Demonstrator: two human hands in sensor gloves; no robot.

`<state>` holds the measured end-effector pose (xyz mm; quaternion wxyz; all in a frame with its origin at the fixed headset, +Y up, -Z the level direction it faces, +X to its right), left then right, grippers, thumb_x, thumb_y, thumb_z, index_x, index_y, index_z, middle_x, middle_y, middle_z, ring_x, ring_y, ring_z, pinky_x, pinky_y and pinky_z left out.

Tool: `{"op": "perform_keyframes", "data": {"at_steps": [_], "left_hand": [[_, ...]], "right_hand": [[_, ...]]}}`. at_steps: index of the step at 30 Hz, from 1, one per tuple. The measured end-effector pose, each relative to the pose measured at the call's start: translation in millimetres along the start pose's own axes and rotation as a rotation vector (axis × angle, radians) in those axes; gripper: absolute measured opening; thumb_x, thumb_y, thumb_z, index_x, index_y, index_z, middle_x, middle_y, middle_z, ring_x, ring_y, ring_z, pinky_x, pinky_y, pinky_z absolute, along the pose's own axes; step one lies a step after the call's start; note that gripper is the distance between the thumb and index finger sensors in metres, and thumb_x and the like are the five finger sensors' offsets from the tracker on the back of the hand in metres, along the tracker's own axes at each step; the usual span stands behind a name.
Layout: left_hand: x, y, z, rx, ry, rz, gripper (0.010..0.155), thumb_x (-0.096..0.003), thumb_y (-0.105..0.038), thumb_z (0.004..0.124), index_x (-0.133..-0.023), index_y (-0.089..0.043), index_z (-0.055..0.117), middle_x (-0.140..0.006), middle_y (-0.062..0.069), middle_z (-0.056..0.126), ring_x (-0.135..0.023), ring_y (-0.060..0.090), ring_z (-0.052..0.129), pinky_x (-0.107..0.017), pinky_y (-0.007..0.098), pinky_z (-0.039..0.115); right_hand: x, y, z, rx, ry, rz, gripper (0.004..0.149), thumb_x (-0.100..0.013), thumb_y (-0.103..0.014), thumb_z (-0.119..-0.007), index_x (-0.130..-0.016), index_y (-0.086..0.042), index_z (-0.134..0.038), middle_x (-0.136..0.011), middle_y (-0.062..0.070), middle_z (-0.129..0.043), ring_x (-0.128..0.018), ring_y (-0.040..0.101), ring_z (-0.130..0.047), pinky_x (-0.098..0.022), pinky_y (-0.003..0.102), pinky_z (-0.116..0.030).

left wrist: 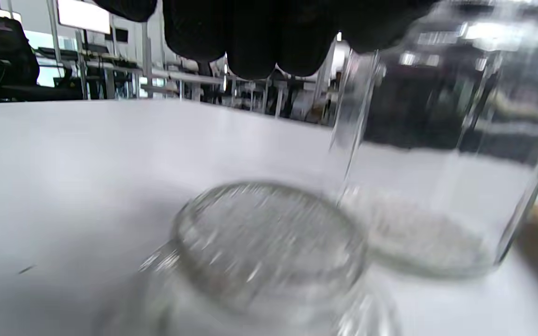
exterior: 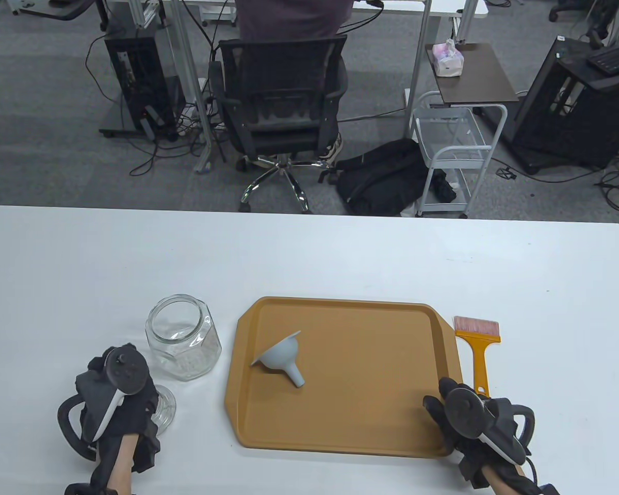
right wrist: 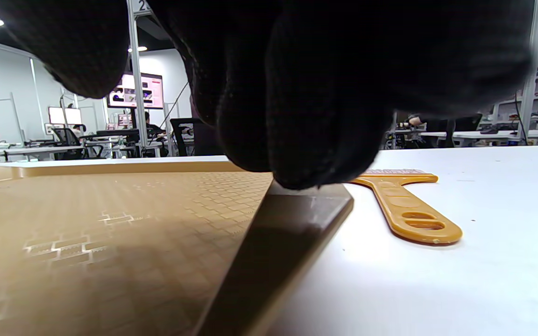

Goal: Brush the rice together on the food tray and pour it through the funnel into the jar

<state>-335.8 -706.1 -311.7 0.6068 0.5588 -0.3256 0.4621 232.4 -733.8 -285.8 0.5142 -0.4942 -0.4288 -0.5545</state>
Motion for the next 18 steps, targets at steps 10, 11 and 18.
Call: {"op": "perform_keyframes", "data": {"at_steps": [10,11,18], "left_hand": [[-14.3,-2.3,44.4,-0.107,0.292,-0.014,0.091,-0.0425,-0.063,0.083,-0.112,-0.017,0.049,-0.116,0.018,0.058,-0.093,0.038,0.076,-0.072,0.062,0.057],[-14.9,-3.1,45.4,-0.124,0.291,-0.017,0.092,-0.0414,-0.064,0.084,-0.112,-0.017,0.048,-0.116,0.017,0.057,-0.093,0.037,0.075,-0.072,0.062,0.057],[-17.5,-8.1,49.5,-0.101,0.352,0.039,0.091,-0.0406,-0.063,0.087,-0.109,-0.017,0.049,-0.114,0.018,0.051,-0.090,0.038,0.072,-0.072,0.062,0.055]], "right_hand": [[-0.4,2.1,0.2,-0.001,-0.009,-0.009,0.065,-0.041,-0.056,-0.078,-0.082,-0.006,-0.088,-0.062,0.014,-0.101,-0.032,0.026,-0.104,-0.021,0.040,-0.090],[-0.4,2.0,0.3,-0.001,-0.010,-0.007,0.065,-0.041,-0.056,-0.078,-0.082,-0.006,-0.088,-0.062,0.014,-0.101,-0.032,0.026,-0.104,-0.021,0.040,-0.090],[-0.9,1.7,0.2,-0.001,-0.007,-0.002,0.065,-0.041,-0.056,-0.078,-0.082,-0.006,-0.088,-0.062,0.014,-0.102,-0.032,0.026,-0.104,-0.021,0.040,-0.090]]}}
Point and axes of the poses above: the tracker on the back of each hand, its own y axis roughly to the little-finger side, its own x axis roughly from the fingertips to the wrist, z = x × y, the point moved 3 cm from there along -x, roughly from the wrist to the fingertips
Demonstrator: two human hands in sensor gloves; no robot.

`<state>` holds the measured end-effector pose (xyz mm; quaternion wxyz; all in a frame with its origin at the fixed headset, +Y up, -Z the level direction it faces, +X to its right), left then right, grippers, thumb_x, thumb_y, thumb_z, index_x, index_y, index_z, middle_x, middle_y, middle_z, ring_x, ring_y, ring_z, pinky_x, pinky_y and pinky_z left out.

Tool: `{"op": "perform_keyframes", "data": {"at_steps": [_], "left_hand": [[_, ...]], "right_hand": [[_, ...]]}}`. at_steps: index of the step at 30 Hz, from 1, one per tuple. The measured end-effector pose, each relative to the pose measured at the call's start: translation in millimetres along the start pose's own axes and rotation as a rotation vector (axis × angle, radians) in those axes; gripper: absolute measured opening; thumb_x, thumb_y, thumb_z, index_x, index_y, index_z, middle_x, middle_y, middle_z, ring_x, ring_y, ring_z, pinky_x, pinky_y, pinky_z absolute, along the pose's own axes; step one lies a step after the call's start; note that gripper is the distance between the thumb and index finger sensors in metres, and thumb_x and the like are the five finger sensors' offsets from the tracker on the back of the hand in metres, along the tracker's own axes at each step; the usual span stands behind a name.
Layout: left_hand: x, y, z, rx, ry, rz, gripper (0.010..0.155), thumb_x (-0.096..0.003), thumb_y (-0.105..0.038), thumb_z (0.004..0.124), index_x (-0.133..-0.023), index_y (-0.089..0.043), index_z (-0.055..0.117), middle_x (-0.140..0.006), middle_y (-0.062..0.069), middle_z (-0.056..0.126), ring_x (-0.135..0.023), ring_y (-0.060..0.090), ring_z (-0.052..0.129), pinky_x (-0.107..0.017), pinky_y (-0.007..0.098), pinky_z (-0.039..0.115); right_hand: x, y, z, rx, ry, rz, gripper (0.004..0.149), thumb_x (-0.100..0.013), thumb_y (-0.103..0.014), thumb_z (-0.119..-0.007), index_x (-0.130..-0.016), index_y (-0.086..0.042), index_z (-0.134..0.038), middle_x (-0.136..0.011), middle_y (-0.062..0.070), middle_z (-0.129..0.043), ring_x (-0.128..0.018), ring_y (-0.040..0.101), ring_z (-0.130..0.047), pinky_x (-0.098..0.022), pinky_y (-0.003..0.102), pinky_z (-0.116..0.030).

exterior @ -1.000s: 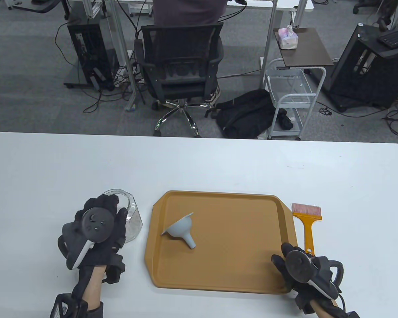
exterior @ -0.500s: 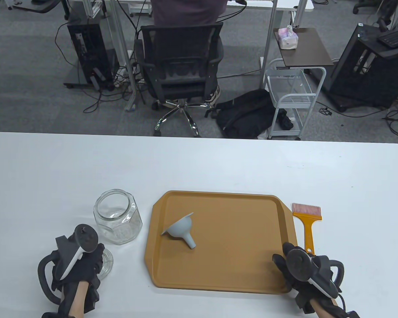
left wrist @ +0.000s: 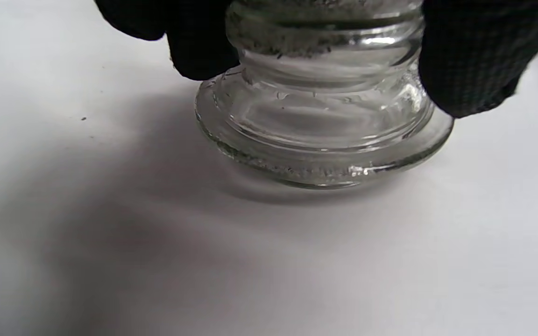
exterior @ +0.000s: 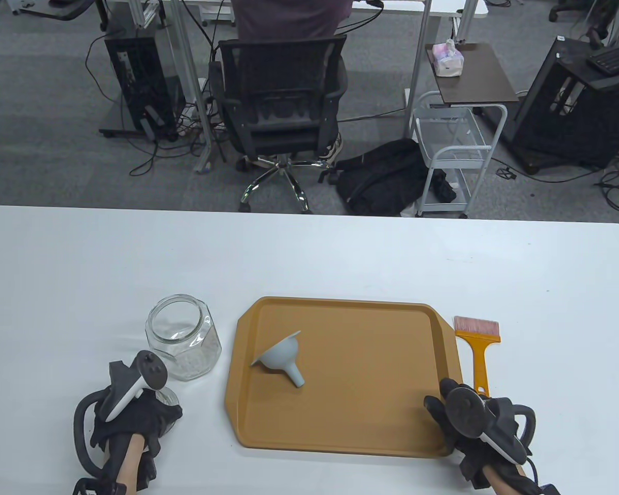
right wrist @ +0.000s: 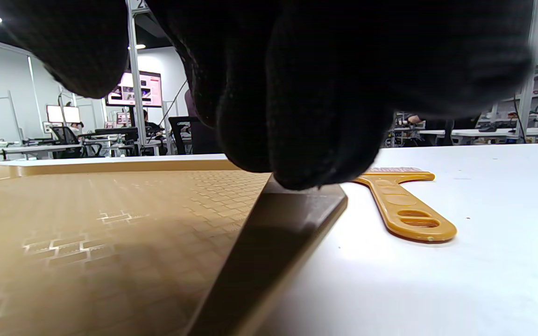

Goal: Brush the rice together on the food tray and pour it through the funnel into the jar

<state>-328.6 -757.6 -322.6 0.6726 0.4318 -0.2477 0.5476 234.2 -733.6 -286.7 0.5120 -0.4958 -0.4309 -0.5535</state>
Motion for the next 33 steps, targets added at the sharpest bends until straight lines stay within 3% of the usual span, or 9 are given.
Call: {"op": "perform_keyframes", "data": {"at_steps": [2,5,7,10,13,20,27,33], "left_hand": [[-1.0,2.1,-1.1,0.025,0.006,0.014,0.089,-0.0415,-0.062,0.087,-0.109,-0.017,0.050,-0.114,0.018,0.051,-0.089,0.038,0.073,-0.071,0.062,0.056],[-1.8,5.0,-4.8,0.045,-0.022,0.028,0.088,-0.0491,-0.075,0.076,-0.108,-0.015,0.054,-0.111,0.021,0.058,-0.086,0.038,0.078,-0.068,0.061,0.061],[0.8,8.3,-10.9,0.094,-0.115,0.067,0.083,-0.0438,-0.063,0.083,-0.106,-0.012,0.062,-0.106,0.022,0.070,-0.080,0.039,0.087,-0.063,0.060,0.068],[5.5,14.5,-15.6,0.248,-0.184,0.118,0.080,-0.0442,-0.062,0.081,-0.102,-0.009,0.069,-0.100,0.022,0.081,-0.072,0.040,0.094,-0.057,0.059,0.074],[12.2,19.2,-24.5,0.244,-0.235,0.116,0.078,-0.0456,-0.061,0.078,-0.103,-0.009,0.068,-0.101,0.022,0.080,-0.073,0.040,0.093,-0.058,0.059,0.073],[27.6,31.6,-43.5,0.436,-0.172,0.300,0.076,-0.0482,-0.060,0.074,-0.102,-0.007,0.070,-0.098,0.023,0.083,-0.070,0.040,0.094,-0.056,0.059,0.073],[66.3,36.1,-81.3,0.471,-0.323,0.354,0.078,-0.0471,-0.062,0.078,-0.101,-0.006,0.071,-0.097,0.023,0.084,-0.067,0.040,0.095,-0.055,0.059,0.074],[96.1,13.0,-120.5,0.458,-0.478,0.419,0.079,-0.0469,-0.060,0.078,-0.104,-0.007,0.067,-0.101,0.023,0.080,-0.073,0.042,0.091,-0.058,0.061,0.071]], "right_hand": [[-0.2,-0.3,-0.2,0.001,-0.002,-0.001,0.065,-0.041,-0.056,-0.078,-0.082,-0.007,-0.089,-0.062,0.014,-0.101,-0.032,0.026,-0.104,-0.021,0.040,-0.090],[-0.2,-0.3,0.0,-0.002,-0.001,-0.005,0.064,-0.041,-0.056,-0.078,-0.081,-0.006,-0.089,-0.062,0.014,-0.101,-0.032,0.026,-0.104,-0.021,0.040,-0.090],[-0.2,-0.3,-0.1,-0.002,-0.001,-0.006,0.064,-0.041,-0.056,-0.078,-0.081,-0.006,-0.089,-0.062,0.014,-0.102,-0.032,0.026,-0.104,-0.021,0.040,-0.090],[-0.5,-0.2,-0.5,-0.004,-0.006,-0.007,0.064,-0.041,-0.056,-0.078,-0.081,-0.006,-0.089,-0.062,0.014,-0.102,-0.032,0.027,-0.104,-0.022,0.040,-0.090],[-0.7,-0.7,-0.7,-0.005,-0.008,-0.005,0.064,-0.041,-0.056,-0.078,-0.081,-0.006,-0.089,-0.062,0.014,-0.102,-0.032,0.026,-0.104,-0.022,0.040,-0.090],[-1.2,-1.2,-1.3,-0.007,-0.014,-0.003,0.064,-0.041,-0.056,-0.078,-0.081,-0.006,-0.089,-0.062,0.014,-0.102,-0.032,0.026,-0.104,-0.022,0.040,-0.090],[-1.8,-2.2,-3.7,-0.008,-0.036,-0.002,0.064,-0.041,-0.056,-0.078,-0.081,-0.006,-0.089,-0.062,0.014,-0.101,-0.033,0.026,-0.104,-0.022,0.040,-0.090],[0.5,-4.3,4.1,-0.029,0.017,0.013,0.064,-0.041,-0.055,-0.078,-0.081,-0.007,-0.089,-0.062,0.014,-0.101,-0.032,0.026,-0.104,-0.022,0.040,-0.090]]}}
Point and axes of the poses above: the tracker on the back of each hand, its own y axis roughly to the little-finger side, its own x axis roughly from the fingertips to the wrist, z = x × y, the point moved 3 cm from there along -x, roughly from the wrist to the fingertips
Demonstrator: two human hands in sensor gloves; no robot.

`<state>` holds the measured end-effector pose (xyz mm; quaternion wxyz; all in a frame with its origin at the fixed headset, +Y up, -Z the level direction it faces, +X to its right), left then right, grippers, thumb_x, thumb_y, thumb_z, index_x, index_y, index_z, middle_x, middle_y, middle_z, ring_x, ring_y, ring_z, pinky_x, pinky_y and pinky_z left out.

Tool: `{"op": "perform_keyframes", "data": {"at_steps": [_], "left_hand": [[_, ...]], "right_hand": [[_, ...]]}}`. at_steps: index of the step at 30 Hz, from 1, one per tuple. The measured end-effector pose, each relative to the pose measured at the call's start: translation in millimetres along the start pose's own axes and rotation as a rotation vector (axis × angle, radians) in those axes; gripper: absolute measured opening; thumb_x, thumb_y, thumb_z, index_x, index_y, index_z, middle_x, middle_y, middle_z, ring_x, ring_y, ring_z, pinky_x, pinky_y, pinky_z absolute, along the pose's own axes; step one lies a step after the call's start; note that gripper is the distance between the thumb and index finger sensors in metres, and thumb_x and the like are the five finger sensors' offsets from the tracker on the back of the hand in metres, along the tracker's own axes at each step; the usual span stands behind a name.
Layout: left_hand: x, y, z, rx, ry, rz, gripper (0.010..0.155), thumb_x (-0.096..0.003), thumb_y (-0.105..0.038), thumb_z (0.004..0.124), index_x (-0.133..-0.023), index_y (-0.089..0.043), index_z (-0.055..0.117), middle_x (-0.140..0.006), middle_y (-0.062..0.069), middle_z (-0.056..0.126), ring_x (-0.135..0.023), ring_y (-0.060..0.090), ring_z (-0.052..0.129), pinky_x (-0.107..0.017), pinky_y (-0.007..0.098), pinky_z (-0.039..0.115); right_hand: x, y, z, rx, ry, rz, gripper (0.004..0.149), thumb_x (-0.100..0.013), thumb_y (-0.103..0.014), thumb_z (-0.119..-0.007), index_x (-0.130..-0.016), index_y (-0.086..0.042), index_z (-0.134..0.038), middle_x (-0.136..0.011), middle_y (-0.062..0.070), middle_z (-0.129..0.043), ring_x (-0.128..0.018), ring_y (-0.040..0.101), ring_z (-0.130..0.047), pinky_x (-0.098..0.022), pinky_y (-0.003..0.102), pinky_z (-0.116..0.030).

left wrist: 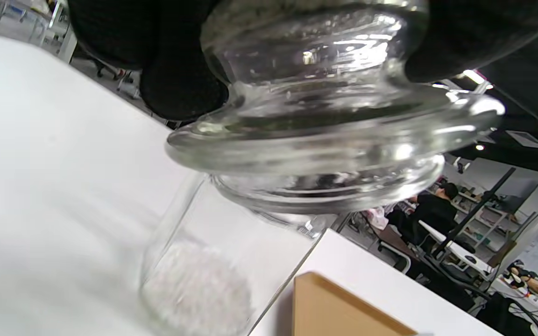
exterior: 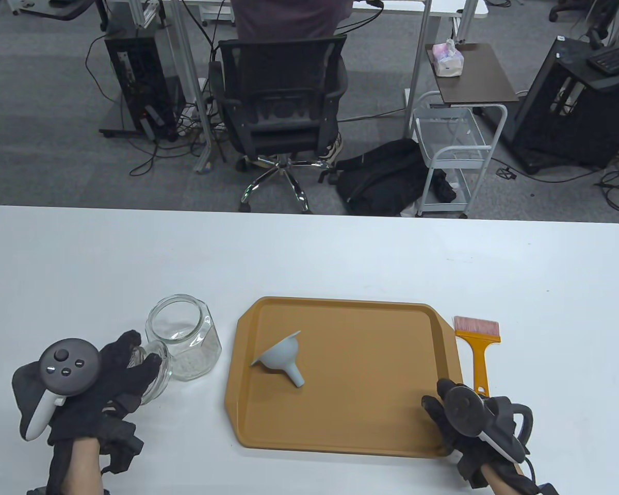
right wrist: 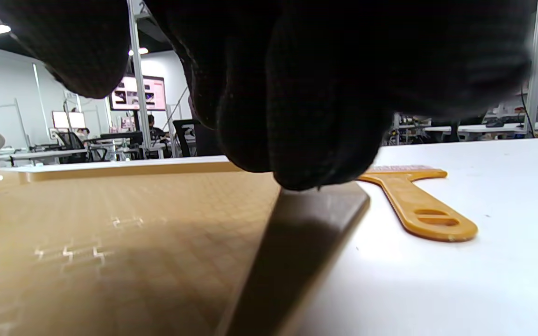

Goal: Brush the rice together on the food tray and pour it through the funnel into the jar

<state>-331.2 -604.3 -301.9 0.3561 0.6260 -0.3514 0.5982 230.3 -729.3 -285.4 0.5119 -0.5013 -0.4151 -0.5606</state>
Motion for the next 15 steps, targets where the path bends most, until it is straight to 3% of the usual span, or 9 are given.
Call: {"op": "perform_keyframes", "data": {"at_steps": [4,5,7,9,10,15], "left_hand": [[-15.5,-27.5,-5.8,-0.082,-0.033,-0.024,0.078,-0.0556,-0.066,0.068,-0.109,-0.010,0.056,-0.107,0.023,0.071,-0.080,0.043,0.086,-0.061,0.061,0.067],[-19.9,-32.0,-5.3,-0.098,-0.041,-0.025,0.077,-0.0502,-0.056,0.076,-0.110,-0.012,0.055,-0.108,0.023,0.070,-0.081,0.044,0.085,-0.062,0.062,0.066],[-32.7,-41.0,-2.1,-0.131,-0.044,-0.032,0.077,-0.0479,-0.055,0.078,-0.110,-0.015,0.056,-0.108,0.025,0.070,-0.082,0.047,0.085,-0.060,0.065,0.066],[-49.8,-44.8,4.2,-0.167,-0.028,-0.055,0.073,-0.0588,-0.056,0.070,-0.112,-0.013,0.044,-0.114,0.020,0.054,-0.094,0.041,0.071,-0.071,0.059,0.058],[-55.4,-44.8,6.8,-0.167,-0.022,-0.066,0.076,-0.0520,-0.055,0.075,-0.111,-0.014,0.049,-0.113,0.024,0.060,-0.090,0.046,0.076,-0.066,0.064,0.061],[-76.4,-44.8,18.8,-0.240,-0.039,-0.107,0.076,-0.0507,-0.048,0.077,-0.112,-0.015,0.047,-0.116,0.024,0.055,-0.095,0.048,0.070,-0.067,0.065,0.057]], "right_hand": [[2.8,-4.8,5.5,-0.008,0.033,0.023,0.064,-0.041,-0.056,-0.078,-0.081,-0.007,-0.089,-0.062,0.013,-0.101,-0.032,0.026,-0.105,-0.022,0.040,-0.090],[2.9,-5.4,5.7,-0.007,0.033,0.025,0.064,-0.041,-0.056,-0.078,-0.081,-0.007,-0.089,-0.062,0.013,-0.101,-0.032,0.026,-0.105,-0.022,0.040,-0.090],[2.8,-6.6,5.4,-0.004,0.031,0.030,0.064,-0.041,-0.056,-0.078,-0.081,-0.007,-0.089,-0.062,0.013,-0.102,-0.032,0.026,-0.104,-0.022,0.040,-0.090],[2.8,-7.1,5.2,0.000,0.028,0.033,0.064,-0.041,-0.056,-0.078,-0.081,-0.007,-0.089,-0.062,0.013,-0.102,-0.032,0.026,-0.105,-0.022,0.040,-0.090],[3.1,-7.3,5.6,0.000,0.029,0.035,0.064,-0.041,-0.056,-0.078,-0.081,-0.007,-0.089,-0.062,0.014,-0.102,-0.032,0.026,-0.105,-0.022,0.040,-0.090],[9.9,-18.8,12.6,-0.003,0.044,0.073,0.064,-0.041,-0.056,-0.078,-0.081,-0.006,-0.089,-0.062,0.014,-0.101,-0.033,0.027,-0.105,-0.022,0.040,-0.090]]}}
Point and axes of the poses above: the tracker on the back of each hand, its own y axis roughly to the little-finger side, its own x axis roughly from the fingertips to the wrist, z = x × y, the point moved 3 cm from there along -x, roughly from the wrist to the fingertips
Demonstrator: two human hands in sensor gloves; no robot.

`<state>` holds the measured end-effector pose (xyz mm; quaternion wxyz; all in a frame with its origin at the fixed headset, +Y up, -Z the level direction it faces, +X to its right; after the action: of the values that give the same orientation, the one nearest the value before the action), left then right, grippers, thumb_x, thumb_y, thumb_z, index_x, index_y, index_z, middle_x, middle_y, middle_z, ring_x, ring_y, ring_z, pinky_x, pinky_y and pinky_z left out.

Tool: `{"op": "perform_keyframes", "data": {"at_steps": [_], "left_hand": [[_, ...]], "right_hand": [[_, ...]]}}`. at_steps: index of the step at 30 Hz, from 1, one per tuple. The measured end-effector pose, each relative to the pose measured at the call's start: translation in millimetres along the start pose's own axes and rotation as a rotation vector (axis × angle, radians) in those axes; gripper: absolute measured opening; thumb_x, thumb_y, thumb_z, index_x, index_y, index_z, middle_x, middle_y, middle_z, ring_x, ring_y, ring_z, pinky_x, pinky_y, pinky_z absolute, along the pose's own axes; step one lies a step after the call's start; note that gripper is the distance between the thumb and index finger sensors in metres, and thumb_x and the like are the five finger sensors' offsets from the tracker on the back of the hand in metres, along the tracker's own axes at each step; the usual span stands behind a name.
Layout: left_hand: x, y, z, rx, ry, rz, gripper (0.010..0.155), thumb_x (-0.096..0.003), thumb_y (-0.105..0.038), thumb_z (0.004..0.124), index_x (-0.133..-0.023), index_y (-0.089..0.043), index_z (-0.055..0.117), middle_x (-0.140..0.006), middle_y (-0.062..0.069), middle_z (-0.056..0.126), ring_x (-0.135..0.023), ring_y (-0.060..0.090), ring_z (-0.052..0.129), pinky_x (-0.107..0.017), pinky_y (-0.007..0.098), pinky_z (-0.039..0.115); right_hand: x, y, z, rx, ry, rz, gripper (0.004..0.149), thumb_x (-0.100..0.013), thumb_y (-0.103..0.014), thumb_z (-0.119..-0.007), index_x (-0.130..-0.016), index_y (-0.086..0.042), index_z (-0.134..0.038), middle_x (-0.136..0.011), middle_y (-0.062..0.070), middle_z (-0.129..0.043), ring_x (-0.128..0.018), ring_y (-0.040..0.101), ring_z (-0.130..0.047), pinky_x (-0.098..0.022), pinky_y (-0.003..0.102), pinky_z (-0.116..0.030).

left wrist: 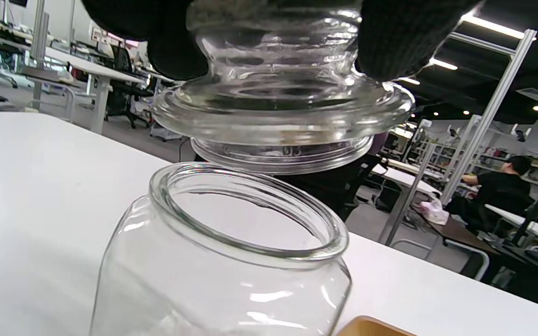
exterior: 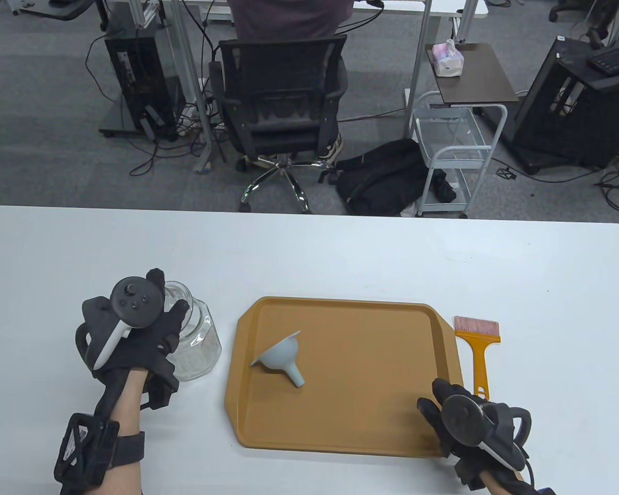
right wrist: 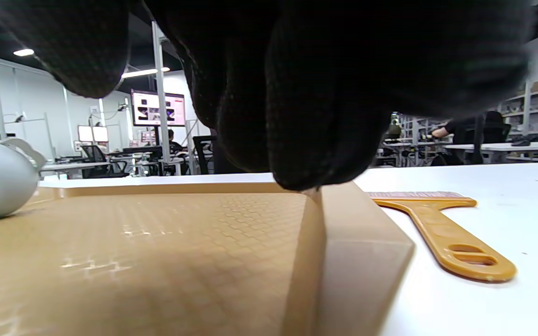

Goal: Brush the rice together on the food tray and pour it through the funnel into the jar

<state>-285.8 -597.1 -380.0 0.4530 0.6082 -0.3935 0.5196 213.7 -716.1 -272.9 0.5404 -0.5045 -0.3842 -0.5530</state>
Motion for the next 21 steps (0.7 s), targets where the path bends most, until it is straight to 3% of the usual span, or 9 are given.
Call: {"op": "perform_keyframes", "data": {"at_steps": [10,21], "left_hand": [[-12.7,-4.4,21.2,-0.079,0.039,0.016,0.074,-0.0483,-0.044,0.082,-0.112,-0.019,0.054,-0.118,0.020,0.058,-0.097,0.049,0.069,-0.068,0.065,0.058],[-19.5,-6.4,33.6,-0.086,0.088,0.007,0.074,-0.0480,-0.045,0.083,-0.112,-0.019,0.055,-0.118,0.020,0.058,-0.097,0.048,0.069,-0.068,0.064,0.058]], "right_hand": [[12.6,-40.8,4.4,0.028,0.025,0.143,0.064,-0.041,-0.056,-0.078,-0.081,-0.007,-0.089,-0.063,0.014,-0.102,-0.033,0.026,-0.105,-0.022,0.039,-0.090],[11.8,-38.6,0.8,0.022,0.003,0.131,0.065,-0.041,-0.056,-0.078,-0.084,-0.007,-0.087,-0.064,0.014,-0.101,-0.033,0.027,-0.105,-0.022,0.040,-0.090]]}}
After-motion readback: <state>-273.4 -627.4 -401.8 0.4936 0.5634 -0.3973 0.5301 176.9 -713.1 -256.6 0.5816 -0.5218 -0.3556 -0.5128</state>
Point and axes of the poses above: the tracker on the back of each hand, its own y axis roughly to the little-finger side, its own x axis roughly from the fingertips to the wrist, z = x × y, the point moved 3 cm from there along -x, roughly from the wrist to the fingertips
